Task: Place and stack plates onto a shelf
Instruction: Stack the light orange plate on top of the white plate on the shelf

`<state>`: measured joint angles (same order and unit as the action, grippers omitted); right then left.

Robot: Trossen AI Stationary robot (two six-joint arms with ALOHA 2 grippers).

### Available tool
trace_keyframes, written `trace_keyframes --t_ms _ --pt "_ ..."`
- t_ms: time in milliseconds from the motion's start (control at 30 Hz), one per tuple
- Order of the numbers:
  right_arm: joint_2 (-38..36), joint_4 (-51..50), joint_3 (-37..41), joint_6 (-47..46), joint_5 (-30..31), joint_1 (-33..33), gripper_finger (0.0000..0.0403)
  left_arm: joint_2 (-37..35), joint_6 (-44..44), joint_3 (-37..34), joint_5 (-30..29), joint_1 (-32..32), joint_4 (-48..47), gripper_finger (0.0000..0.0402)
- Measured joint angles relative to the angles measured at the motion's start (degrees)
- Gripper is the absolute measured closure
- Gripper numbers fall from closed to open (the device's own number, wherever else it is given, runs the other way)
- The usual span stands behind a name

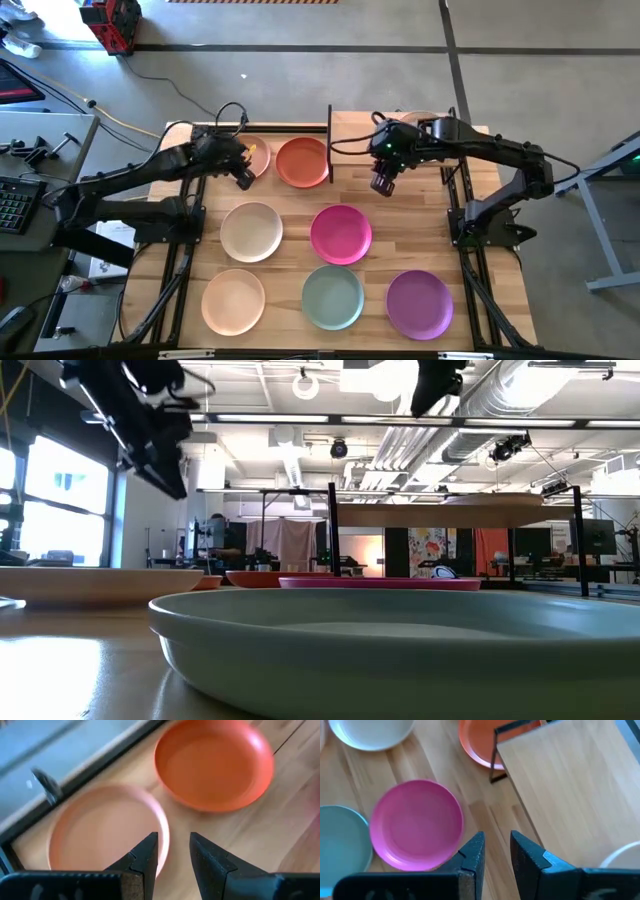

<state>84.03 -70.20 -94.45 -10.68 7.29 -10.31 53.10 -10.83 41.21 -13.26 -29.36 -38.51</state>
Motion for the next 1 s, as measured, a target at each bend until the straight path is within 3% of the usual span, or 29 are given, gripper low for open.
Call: trace_keyframes --t_ms 167,433,1000 --pt "0.0 1.8 0.0 0.1 0.0 0.4 0.0336 6.1 0.0 0.0 3.7 -4.6 0.2 0.03" --pt "0.0 2.3 0.0 0.1 0.1 0.3 0.0336 15.1 1.5 0.0 3.7 -8.7 1.0 0.03" --pt "0.0 2.3 0.0 0.2 1.3 0.3 0.0336 28.1 2.5 0.0 4.2 -9.2 5.1 0.03"
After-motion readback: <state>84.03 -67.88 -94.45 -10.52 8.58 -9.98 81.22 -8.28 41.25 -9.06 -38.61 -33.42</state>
